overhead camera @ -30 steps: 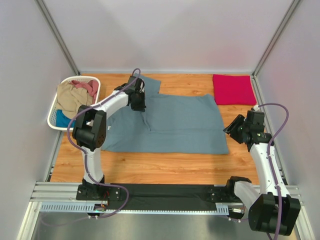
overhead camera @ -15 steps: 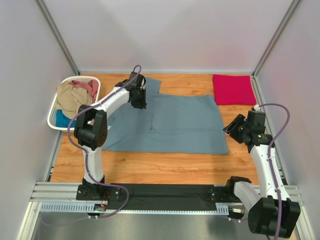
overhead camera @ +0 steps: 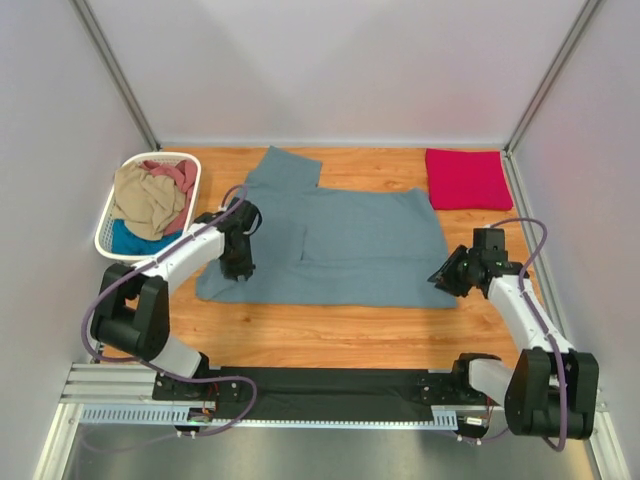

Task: Fold and stack the t-shirts
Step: Fold the tshirt

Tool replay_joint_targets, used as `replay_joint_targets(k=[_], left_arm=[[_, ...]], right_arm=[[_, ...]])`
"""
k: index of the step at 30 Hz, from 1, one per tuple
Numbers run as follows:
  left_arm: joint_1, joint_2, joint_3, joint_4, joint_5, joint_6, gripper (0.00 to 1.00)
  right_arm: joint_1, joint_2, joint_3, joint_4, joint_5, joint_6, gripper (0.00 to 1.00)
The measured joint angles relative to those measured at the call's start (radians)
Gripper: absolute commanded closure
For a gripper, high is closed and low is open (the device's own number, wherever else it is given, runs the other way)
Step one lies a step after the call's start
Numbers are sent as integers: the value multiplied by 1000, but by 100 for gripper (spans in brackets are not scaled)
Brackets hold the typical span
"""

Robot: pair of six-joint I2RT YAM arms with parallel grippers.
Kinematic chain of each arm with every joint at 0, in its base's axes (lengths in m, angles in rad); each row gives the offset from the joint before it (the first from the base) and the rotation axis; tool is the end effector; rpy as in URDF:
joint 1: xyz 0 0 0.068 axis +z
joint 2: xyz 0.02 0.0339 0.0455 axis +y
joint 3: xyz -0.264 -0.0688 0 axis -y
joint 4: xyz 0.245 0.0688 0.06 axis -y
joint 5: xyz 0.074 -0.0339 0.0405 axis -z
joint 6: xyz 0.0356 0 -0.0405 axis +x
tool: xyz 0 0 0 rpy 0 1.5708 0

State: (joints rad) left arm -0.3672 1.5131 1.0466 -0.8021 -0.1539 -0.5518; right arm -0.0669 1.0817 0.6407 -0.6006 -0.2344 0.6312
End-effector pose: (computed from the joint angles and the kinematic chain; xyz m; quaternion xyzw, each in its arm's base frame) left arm 0.2662 -0.0965 0.2162 -0.1024 0.9804 0.0016 0.1682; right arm 0.1981 -0.0050 0.2025 0.2991 0.9112 0.1807 0.2180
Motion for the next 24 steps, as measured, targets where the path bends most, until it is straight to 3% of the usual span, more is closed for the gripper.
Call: replay_joint_targets(k=[4, 12, 24], left_arm=[[43, -1, -101, -76, -60, -56, 65], [87, -9, -163, -89, -172, -137, 63], [129, 141, -126, -127, -269, -190, 65]], right_arm=[[7, 83, -21, -6, 34, 5, 73], [3, 216, -50, 43, 126, 53, 74], [-6, 147, -99, 79, 163, 94, 72]])
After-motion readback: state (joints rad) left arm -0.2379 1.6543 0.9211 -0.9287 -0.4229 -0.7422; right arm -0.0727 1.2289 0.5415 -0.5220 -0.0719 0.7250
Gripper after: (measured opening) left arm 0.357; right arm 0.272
